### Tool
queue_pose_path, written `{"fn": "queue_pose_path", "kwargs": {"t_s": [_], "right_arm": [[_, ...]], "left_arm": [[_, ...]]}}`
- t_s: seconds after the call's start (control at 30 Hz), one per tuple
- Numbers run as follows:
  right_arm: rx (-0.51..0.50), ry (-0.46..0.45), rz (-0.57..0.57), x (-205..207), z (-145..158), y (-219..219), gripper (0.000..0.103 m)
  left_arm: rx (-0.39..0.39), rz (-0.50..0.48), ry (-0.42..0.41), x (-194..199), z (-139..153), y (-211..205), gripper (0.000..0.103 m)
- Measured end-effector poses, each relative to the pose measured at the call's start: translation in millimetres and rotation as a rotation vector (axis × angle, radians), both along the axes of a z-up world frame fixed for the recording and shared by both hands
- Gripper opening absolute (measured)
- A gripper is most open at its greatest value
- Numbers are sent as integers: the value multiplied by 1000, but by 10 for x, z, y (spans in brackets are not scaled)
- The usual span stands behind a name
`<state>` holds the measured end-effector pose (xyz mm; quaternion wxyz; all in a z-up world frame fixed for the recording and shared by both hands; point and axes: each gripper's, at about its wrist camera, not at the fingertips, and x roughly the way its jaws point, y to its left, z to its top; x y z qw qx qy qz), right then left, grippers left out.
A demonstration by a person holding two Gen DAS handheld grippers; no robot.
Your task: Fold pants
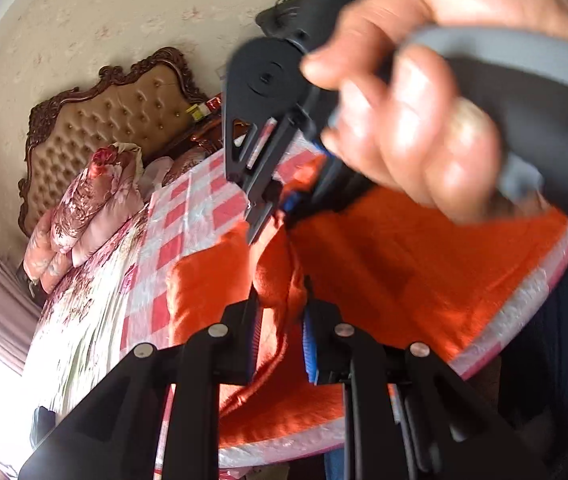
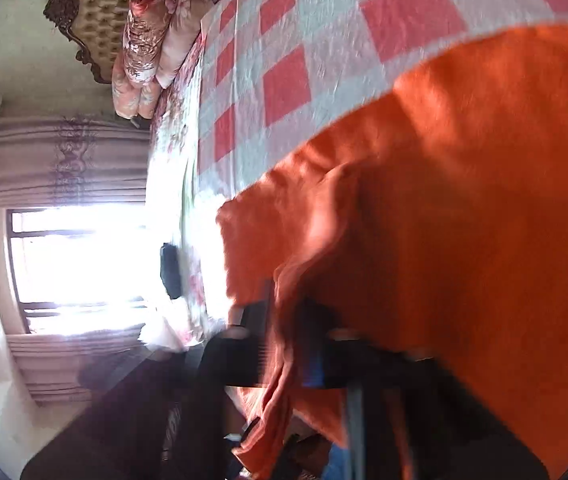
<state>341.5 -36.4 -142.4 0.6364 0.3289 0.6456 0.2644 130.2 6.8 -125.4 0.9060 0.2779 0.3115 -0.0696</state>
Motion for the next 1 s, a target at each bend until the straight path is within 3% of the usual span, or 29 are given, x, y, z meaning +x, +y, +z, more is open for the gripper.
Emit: {"fn": "queue_pose_path", "kwargs": {"t_s": [0.17,0.43,0.67,0.9,1.0], "right_arm": [[-80,-154,-22,-102,221,-245,7],[-148,-127,-55,-155,-117,-498,7],[-168,-213,-58,-253,87,-603,7],[-230,-255,-57,-326,118,-676,7],[-270,-252,-44,-279,41,-653,8]], "left_arm": [[4,-59,12,11,-130,-223,18],[16,-120,78,69,-396,-480,18],[-1,-146,68,79,-373,-481,18],[-16,-171,78,110,-398,-533,18],[-57,-163,105,156,-419,-514,21]]}}
